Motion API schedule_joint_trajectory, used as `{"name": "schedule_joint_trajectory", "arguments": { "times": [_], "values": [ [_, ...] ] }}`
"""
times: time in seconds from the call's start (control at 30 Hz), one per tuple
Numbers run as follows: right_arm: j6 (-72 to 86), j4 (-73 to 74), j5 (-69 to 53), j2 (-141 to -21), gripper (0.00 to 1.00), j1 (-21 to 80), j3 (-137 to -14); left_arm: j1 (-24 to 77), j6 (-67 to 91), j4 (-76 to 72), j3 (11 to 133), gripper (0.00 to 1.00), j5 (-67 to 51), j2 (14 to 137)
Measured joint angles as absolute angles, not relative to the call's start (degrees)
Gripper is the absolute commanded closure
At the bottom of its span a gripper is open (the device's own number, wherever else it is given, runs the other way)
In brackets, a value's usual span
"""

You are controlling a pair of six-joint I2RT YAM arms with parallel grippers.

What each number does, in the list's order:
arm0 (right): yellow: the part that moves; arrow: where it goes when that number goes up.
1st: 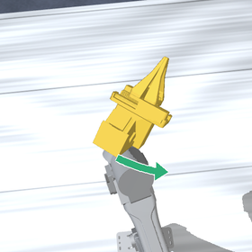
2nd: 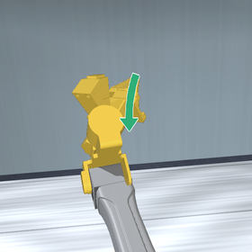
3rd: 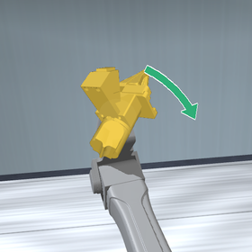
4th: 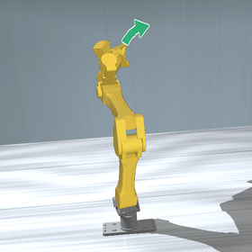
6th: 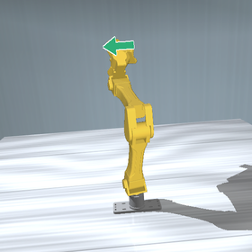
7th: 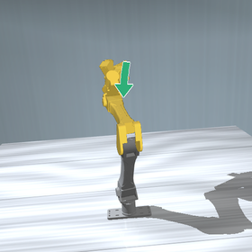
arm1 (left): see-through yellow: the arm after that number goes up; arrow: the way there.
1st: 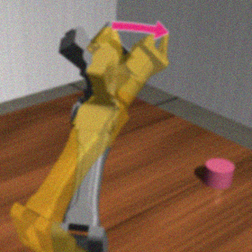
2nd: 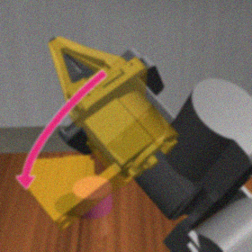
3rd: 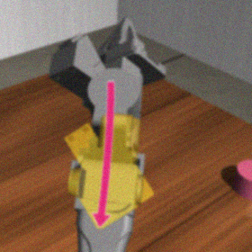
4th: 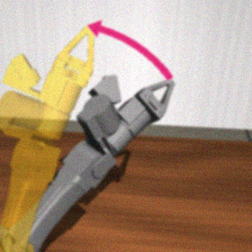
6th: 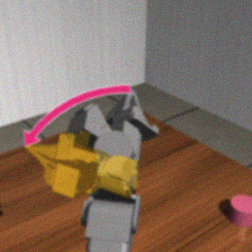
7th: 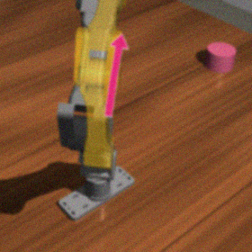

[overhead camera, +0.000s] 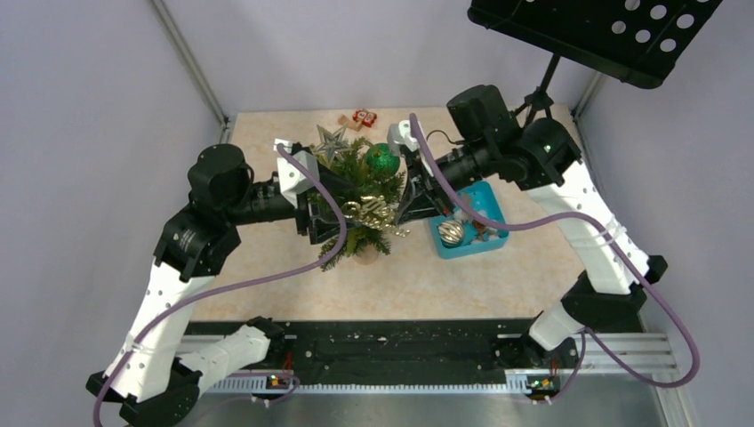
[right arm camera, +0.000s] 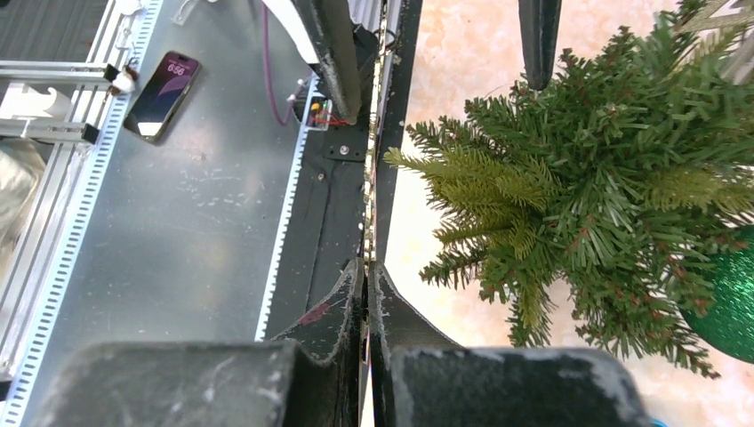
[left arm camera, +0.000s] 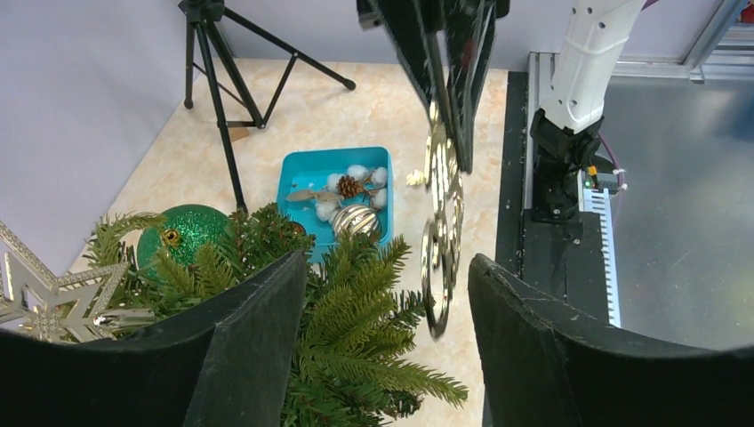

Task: Decorate the small christmas tree

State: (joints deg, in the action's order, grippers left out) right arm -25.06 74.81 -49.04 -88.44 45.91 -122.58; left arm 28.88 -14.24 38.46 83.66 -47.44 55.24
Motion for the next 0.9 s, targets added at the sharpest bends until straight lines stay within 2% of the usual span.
{"name": "schedule_joint_trajectory", "arguments": {
  "times": [0.1, 0.23, 0.37, 0.47, 0.5, 0.6, 0.63, 0.7, 0.9],
  "values": [
    [-26.2, 76.3, -48.4, -90.6, 1.00, 46.6, -123.2, 28.9, -14.7, 38.8, 83.9, 0.30, -47.7, 55.4],
    [-27.3, 78.1, -48.0, -92.6, 1.00, 46.9, -124.1, 28.9, -14.4, 39.2, 84.2, 0.39, -47.6, 55.4],
    [-27.9, 79.0, -47.9, -93.2, 1.00, 47.2, -126.1, 28.9, -12.5, 39.7, 84.6, 0.41, -47.3, 55.8],
    [-28.1, 79.1, -47.9, -93.2, 1.00, 47.6, -126.5, 28.9, -10.8, 40.3, 85.1, 0.53, -47.1, 56.6],
    [-28.2, 79.2, -47.9, -93.2, 1.00, 47.8, -126.5, 28.9, -10.5, 40.7, 85.3, 0.61, -47.1, 56.9],
    [-28.4, 79.3, -47.7, -93.2, 1.00, 47.8, -126.6, 28.9, -9.5, 41.0, 85.5, 0.77, -47.1, 57.6],
    [-28.4, 79.3, -47.6, -93.2, 1.00, 47.9, -126.6, 28.9, -9.3, 41.2, 85.5, 0.88, -47.1, 57.7],
    [-28.5, 79.3, -47.3, -93.2, 1.00, 47.9, -126.7, 28.9, -9.0, 41.3, 85.5, 1.00, -47.2, 57.8],
    [-28.3, 78.3, -45.0, -93.1, 1.00, 47.9, -126.7, 28.9, -8.7, 41.2, 85.5, 1.00, -47.3, 57.4]
  ]
}}
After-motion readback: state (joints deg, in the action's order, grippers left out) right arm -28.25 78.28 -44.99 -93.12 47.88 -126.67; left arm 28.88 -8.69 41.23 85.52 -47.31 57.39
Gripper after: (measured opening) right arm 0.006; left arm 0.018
